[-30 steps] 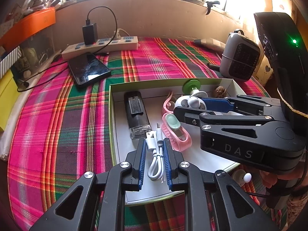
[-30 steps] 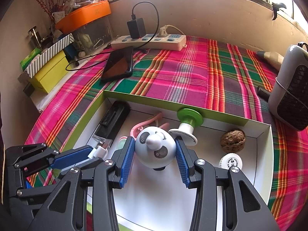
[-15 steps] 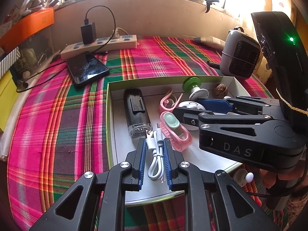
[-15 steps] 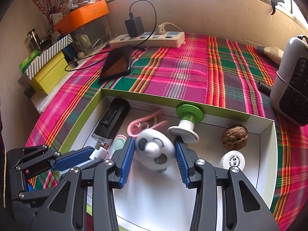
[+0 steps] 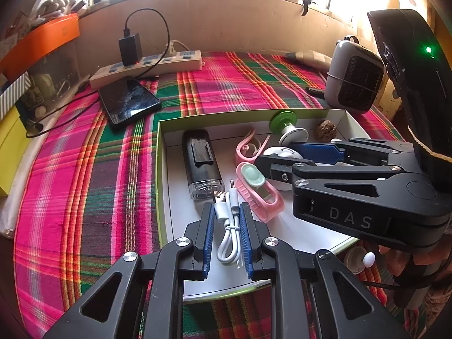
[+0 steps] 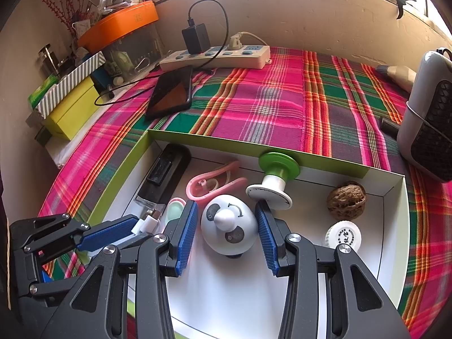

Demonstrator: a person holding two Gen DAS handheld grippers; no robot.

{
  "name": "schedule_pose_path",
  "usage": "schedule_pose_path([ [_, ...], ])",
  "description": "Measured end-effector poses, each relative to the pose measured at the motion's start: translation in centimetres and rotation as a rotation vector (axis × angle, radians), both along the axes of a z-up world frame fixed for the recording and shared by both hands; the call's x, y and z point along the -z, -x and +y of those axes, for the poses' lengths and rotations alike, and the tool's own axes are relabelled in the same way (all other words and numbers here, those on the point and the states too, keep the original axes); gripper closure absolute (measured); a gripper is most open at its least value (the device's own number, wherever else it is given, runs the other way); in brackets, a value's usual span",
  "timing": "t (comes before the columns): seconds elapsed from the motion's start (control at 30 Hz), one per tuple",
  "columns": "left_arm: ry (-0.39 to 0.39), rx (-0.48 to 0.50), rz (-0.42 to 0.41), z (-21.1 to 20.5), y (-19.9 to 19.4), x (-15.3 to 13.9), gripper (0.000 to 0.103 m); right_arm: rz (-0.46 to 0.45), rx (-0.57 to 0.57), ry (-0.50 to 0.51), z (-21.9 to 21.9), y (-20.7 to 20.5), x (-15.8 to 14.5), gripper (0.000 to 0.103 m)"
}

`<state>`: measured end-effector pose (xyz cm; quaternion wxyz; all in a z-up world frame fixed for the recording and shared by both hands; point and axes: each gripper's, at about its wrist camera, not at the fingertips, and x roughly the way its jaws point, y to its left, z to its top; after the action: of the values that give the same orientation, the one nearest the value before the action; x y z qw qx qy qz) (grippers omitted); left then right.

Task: Organize objects
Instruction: 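Lower the panda ball and open the right gripper while the left gripper releases the cable, then withdraw both grippers from the box toward the white knob item and walnut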

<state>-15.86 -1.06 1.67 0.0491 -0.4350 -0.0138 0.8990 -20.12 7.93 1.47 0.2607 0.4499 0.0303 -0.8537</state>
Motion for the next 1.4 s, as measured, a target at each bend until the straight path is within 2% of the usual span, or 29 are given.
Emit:
schedule_pose_path([
  [0.43, -0.005, -0.001, 0.003, 0.0, -0.4, -0.2, 0.082, 0.006, 0.014, 0.015, 0.4, -0.6, -0.6, 0.059],
  [0.6, -0.003, -0.009, 0.011, 0.0, -0.9, -0.6, 0.075, 0.013, 0.035, 0.024, 0.7, -0.9, -0.9, 0.059],
  [0.73, -0.004, -0.018, 0.013, -0.2, -1.4, -0.8, 0.075, 0.013, 0.047, 0.037, 1.1, -1.2, -1.2, 0.059],
  [0.87, -0.003, -0.021, 0.025, -0.2, -2.2, -1.3, 0.074, 0.021, 0.054, 0.042, 1.3, -1.8, -1.6, 0.053],
  [1.4, 0.002, -0.014, 0.065, -0.1, -5.6, -2.8, 0.073, 0.083, 0.091, 0.073, 2.3, -6.1, -3.6, 0.052],
])
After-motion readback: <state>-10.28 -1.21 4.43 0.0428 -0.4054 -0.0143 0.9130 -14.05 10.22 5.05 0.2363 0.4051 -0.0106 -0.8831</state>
